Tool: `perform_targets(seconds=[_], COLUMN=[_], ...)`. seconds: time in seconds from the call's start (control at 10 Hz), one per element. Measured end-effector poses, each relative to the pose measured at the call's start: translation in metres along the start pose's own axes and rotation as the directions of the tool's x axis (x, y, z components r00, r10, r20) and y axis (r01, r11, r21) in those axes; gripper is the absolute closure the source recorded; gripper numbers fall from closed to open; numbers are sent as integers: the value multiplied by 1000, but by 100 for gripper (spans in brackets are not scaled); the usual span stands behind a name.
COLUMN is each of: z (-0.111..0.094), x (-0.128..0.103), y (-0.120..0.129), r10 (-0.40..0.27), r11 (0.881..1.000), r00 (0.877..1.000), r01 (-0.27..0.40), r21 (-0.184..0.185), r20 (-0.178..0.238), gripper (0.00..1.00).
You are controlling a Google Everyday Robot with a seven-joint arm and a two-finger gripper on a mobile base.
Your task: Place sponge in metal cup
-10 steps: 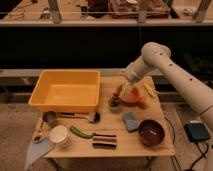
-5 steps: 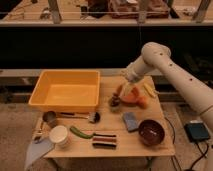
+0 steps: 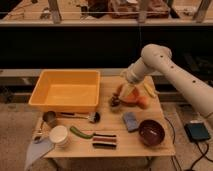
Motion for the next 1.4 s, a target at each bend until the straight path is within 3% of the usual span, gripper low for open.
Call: perform_targets(seconds=[0.2, 0.5, 0.9, 1.4], z=[-7, 3, 16, 17], x=[6, 30, 60, 63], y=[14, 24, 36, 40], r10=[29, 92, 165, 168], r11=[999, 994, 986, 986], r00=[1000, 995, 975, 973], r01=[-29, -90, -164, -168], r21=[41, 55, 25, 18], r20=[-5, -34, -147, -155], gripper=[20, 20, 20, 20])
